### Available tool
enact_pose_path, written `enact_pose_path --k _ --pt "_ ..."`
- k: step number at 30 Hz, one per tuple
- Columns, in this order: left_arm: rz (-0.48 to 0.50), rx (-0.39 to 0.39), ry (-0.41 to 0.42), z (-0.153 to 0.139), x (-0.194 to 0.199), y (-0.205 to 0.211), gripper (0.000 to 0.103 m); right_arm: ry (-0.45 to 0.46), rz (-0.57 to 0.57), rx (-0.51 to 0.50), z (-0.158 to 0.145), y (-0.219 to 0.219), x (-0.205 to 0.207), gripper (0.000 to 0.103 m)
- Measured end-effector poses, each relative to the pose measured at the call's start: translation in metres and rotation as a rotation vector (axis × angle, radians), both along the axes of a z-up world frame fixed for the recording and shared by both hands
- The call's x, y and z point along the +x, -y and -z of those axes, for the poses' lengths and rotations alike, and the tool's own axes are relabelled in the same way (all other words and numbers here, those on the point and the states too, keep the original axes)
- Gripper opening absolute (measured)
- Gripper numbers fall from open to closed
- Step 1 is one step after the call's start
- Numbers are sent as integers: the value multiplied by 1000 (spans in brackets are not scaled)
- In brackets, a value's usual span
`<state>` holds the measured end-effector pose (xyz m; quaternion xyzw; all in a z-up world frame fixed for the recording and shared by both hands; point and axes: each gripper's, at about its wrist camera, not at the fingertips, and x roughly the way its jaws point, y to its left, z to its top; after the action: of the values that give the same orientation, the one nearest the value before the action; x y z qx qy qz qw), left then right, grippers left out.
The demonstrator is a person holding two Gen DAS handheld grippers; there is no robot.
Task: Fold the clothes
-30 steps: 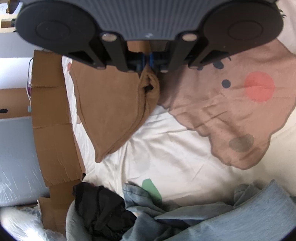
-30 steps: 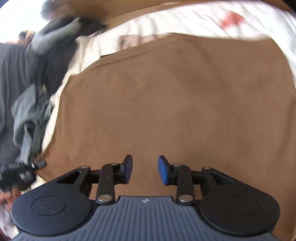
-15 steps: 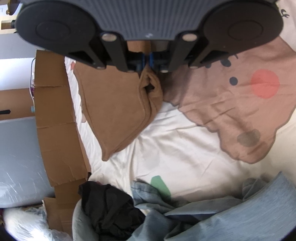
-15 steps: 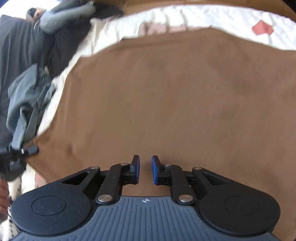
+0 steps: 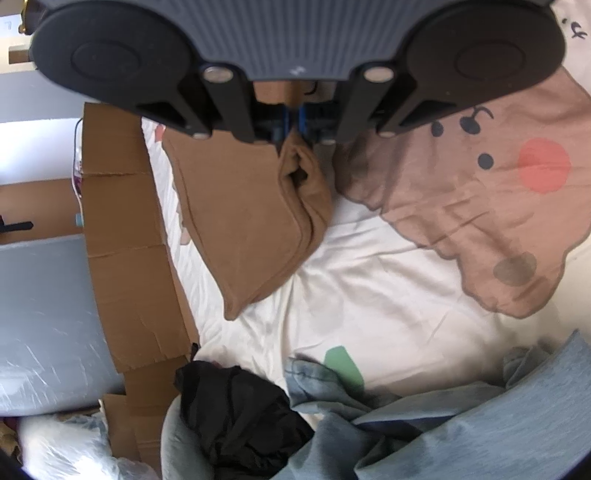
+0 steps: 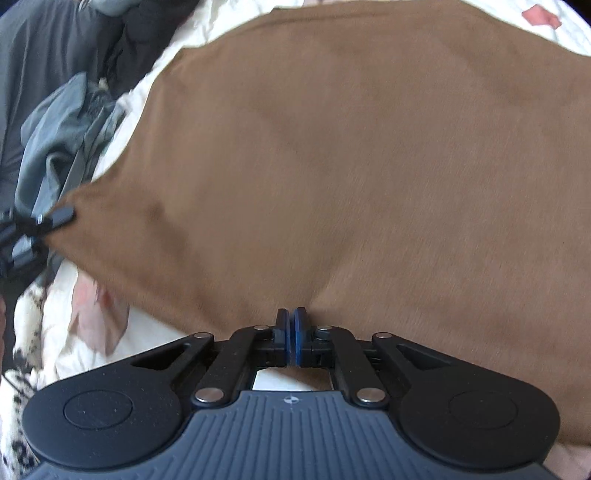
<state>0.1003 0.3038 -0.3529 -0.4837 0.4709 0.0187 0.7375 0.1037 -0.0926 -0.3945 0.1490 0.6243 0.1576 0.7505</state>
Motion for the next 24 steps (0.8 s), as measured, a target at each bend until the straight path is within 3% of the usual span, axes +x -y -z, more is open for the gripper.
enact_pose_path --k 7,17,24 --pt "30 -7 29 -7 2 6 5 -41 -12 -4 2 0 -12 0" --pt "110 -10 86 -21 10 24 5 -48 -15 -26 11 -1 -11 3" --pt "158 -15 98 -25 10 31 5 -39 24 -2 2 12 1 3"
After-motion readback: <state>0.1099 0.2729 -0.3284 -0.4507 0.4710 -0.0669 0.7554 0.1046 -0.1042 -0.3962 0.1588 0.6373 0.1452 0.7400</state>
